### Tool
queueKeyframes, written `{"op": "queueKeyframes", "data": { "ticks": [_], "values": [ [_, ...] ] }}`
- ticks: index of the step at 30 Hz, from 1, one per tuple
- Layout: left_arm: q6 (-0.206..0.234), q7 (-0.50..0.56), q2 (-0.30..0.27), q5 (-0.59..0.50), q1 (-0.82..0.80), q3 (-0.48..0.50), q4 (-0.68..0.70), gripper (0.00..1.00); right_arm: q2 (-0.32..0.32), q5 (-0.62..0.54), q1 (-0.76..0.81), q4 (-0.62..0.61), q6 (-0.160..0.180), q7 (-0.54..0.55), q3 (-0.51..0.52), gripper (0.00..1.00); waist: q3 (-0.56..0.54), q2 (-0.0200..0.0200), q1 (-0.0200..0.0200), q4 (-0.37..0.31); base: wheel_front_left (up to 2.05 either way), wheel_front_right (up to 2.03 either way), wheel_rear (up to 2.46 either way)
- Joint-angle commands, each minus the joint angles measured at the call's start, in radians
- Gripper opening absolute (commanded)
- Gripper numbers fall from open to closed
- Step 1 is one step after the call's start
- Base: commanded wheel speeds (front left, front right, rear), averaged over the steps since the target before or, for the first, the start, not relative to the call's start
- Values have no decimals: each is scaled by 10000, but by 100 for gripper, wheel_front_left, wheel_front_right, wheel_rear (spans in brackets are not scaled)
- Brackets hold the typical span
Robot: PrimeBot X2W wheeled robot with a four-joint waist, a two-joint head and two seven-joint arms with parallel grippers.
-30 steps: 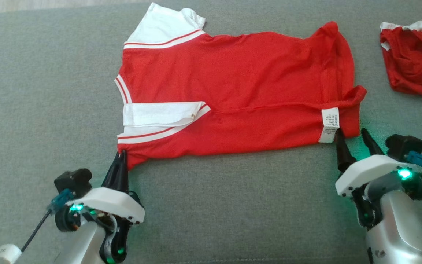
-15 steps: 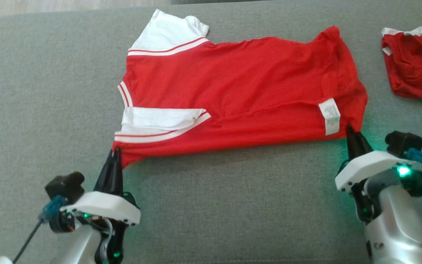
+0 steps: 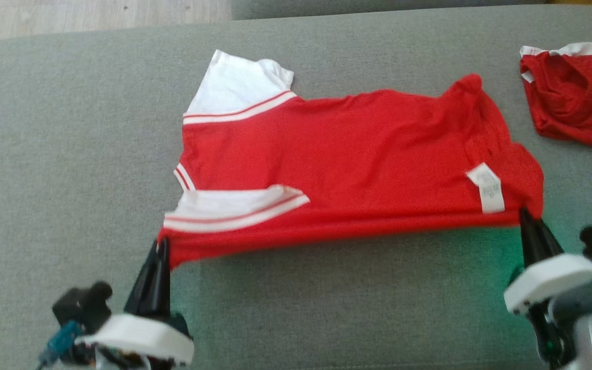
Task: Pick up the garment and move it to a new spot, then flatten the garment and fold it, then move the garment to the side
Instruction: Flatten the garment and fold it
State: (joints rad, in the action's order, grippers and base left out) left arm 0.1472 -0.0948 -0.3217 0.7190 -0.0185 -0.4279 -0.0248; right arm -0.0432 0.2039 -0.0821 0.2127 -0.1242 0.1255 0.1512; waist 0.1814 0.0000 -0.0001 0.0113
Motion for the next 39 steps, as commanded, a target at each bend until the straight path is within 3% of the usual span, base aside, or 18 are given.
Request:
{"op": "queueKeyframes", "data": {
  "ticks": [1, 7, 9, 10, 11, 12, 13, 14, 20, 26, 32, 39],
  "values": [
    [228, 2, -293, 1, 102, 400, 417, 0, -70, 74, 164, -746, -65, 236, 19, 0, 22, 0, 1, -20, 0, 0, 0],
    [301, 117, -163, 75, 470, 171, 290, 0, -70, 238, 759, -991, -65, 563, 184, 2, 86, 0, 1, -42, 0, 0, 0],
    [319, 123, -95, 71, 498, 93, 90, 0, -70, 227, 876, -824, -65, 649, 248, 40, 91, 0, 1, -37, 0, 0, 0],
    [322, 137, -60, 81, 503, 58, -25, 0, -70, 241, 920, -724, -65, 673, 288, 84, 89, 0, 1, -35, 0, 0, 0],
    [310, 144, -40, 78, 503, 19, -132, 4, -70, 243, 964, -636, -65, 676, 324, 100, 82, 0, 1, -35, 0, 0, 0],
    [292, 125, -28, 69, 501, -9, -220, 30, -70, 215, 1005, -553, -65, 666, 376, 100, 77, 0, 1, -42, 0, 0, 0],
    [274, 104, -18, 68, 497, -24, -289, 84, -70, 153, 1046, -486, -65, 652, 418, 100, 71, 0, 1, -52, 0, 0, 0],
    [262, 78, -12, 79, 491, -19, -334, 100, -70, 120, 1080, -444, -65, 625, 443, 100, 63, 0, 1, -63, 0, 0, 0],
    [305, -33, -385, -100, 118, 249, -106, 100, -70, 118, 1091, -789, -65, 255, 600, 100, -34, 0, 1, -173, 0, 0, 0],
    [162, 724, -1532, -683, -1658, 590, 594, 100, -70, -180, 438, -1903, -65, 93, 485, 100, 87, 0, 1, -357, 0, 0, 0],
    [-458, 2188, -2406, -992, -4696, 693, 444, 100, -70, -385, -646, -2640, -65, 430, -90, 100, 645, 0, 1, -666, 0, 0, 0],
    [-1401, 4056, -2682, -1059, -7631, 190, -1323, 100, -70, -361, -1884, -2553, -65, 422, -1103, 100, 1623, 0, 1, -1400, 0, 0, 0]
  ]
}}
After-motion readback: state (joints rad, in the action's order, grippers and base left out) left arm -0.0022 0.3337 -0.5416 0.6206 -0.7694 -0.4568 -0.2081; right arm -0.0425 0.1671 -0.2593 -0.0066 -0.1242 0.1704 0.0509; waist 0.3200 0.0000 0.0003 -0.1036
